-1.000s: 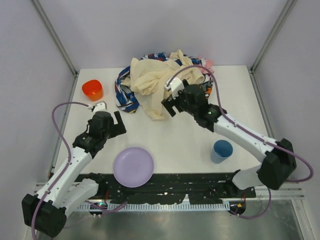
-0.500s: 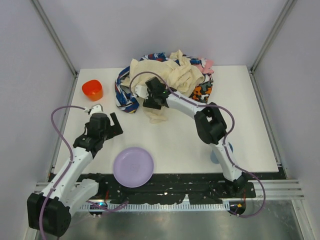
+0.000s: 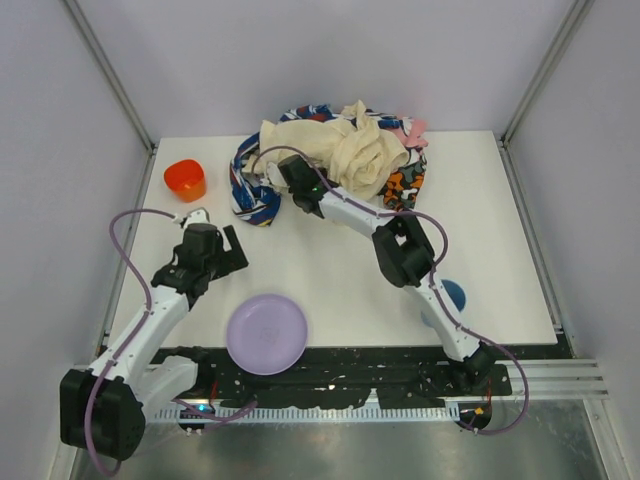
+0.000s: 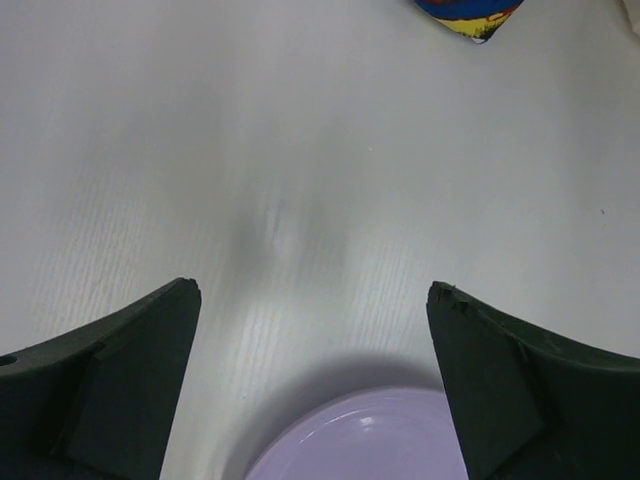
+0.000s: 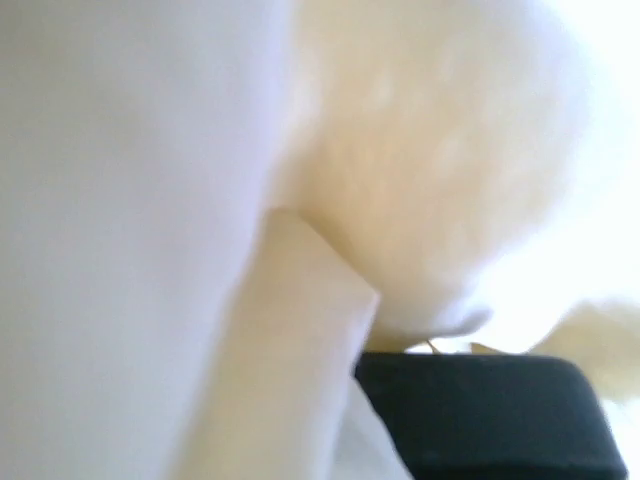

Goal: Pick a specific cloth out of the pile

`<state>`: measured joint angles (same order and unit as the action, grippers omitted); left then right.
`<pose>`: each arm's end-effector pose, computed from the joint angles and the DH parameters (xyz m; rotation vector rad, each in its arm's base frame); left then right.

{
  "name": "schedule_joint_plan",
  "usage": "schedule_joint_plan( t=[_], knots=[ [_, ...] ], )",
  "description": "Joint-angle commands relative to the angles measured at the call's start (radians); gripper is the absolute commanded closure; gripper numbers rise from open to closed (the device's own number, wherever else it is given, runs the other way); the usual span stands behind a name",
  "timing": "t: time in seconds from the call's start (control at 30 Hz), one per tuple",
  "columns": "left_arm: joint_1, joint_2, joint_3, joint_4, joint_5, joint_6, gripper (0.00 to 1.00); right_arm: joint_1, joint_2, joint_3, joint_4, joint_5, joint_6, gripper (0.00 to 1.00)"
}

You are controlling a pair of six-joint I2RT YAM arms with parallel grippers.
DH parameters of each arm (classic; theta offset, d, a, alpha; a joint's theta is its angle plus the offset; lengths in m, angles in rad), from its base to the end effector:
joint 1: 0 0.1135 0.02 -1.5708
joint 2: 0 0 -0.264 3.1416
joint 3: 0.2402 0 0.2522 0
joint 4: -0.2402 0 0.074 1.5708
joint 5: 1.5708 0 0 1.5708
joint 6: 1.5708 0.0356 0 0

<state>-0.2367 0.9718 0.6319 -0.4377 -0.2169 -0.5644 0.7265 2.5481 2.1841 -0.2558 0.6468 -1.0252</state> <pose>0.1958 -0.0394 0.2301 -0.4844 2.2793 -0.1467 0.4422 0.3642 0.1705 -1.4107 1.6581 -0.8754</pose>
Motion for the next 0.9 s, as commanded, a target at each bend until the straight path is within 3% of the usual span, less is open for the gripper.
schedule_joint_plan(
  t=[0.0, 0.17, 0.33, 0.5, 0.67, 0.87],
  knots=[
    [0.008, 0.007, 0.04, 0.089, 0.053, 0.018, 0.0, 0.03, -0.341, -0.03, 0.121, -0.098, 0.202, 0.95],
    [0.008, 0.034, 0.071, 0.114, 0.07, 0.023, 0.0, -0.001, -0.482, -0.043, 0.144, -0.237, 0.405, 0.95],
    [0.008, 0.071, 0.115, 0.16, 0.112, 0.04, 0.0, -0.079, -0.418, 0.138, 0.093, -0.217, 0.574, 0.95],
    [0.008, 0.178, 0.201, 0.243, 0.212, 0.052, 0.0, -0.189, -0.353, 0.175, 0.075, -0.317, 0.752, 0.95],
    [0.008, 0.405, 0.412, 0.258, 0.35, 0.057, 0.0, -0.32, -0.24, 0.253, 0.03, -0.404, 0.972, 0.95],
    [0.005, 0.755, 0.812, 0.09, 0.381, 0.066, 0.0, -0.465, -0.118, 0.31, -0.074, -0.428, 1.246, 0.95]
  ],
)
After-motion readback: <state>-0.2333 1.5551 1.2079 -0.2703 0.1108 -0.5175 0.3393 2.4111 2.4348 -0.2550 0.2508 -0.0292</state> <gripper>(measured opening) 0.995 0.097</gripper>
